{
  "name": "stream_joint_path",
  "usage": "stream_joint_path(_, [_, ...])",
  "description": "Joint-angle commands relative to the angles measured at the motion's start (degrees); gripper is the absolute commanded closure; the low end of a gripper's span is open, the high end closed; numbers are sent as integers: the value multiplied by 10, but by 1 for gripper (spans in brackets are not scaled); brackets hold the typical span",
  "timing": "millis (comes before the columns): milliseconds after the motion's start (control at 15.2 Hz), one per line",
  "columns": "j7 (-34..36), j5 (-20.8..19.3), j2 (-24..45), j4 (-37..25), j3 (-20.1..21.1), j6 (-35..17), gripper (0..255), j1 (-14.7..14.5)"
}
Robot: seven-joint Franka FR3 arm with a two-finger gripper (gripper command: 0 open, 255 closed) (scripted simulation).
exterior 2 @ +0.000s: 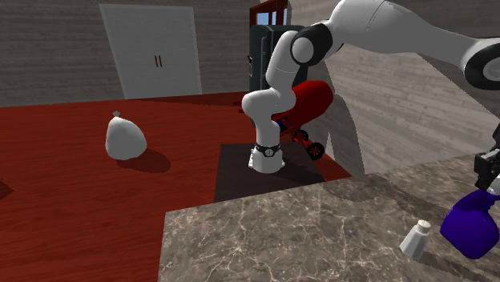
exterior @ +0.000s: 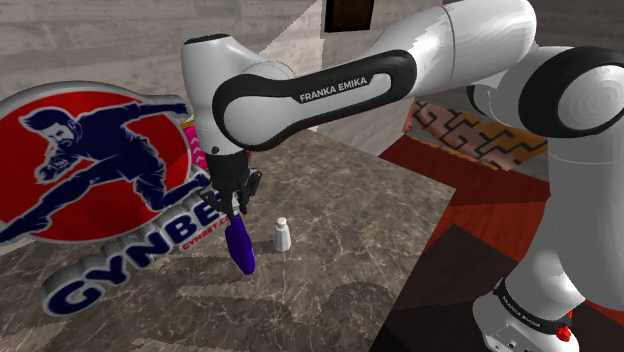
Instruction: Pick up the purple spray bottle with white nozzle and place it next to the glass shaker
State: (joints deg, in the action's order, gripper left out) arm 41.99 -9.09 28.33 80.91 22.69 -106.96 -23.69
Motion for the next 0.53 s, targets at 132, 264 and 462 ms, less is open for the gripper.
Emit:
stream_joint_path(132, [0,0,0,0,0,0,255,0])
stream_joint_path(264, [0,0,0,0,0,0,0,0])
stream_joint_path(462, [0,0,0,0,0,0,0,0])
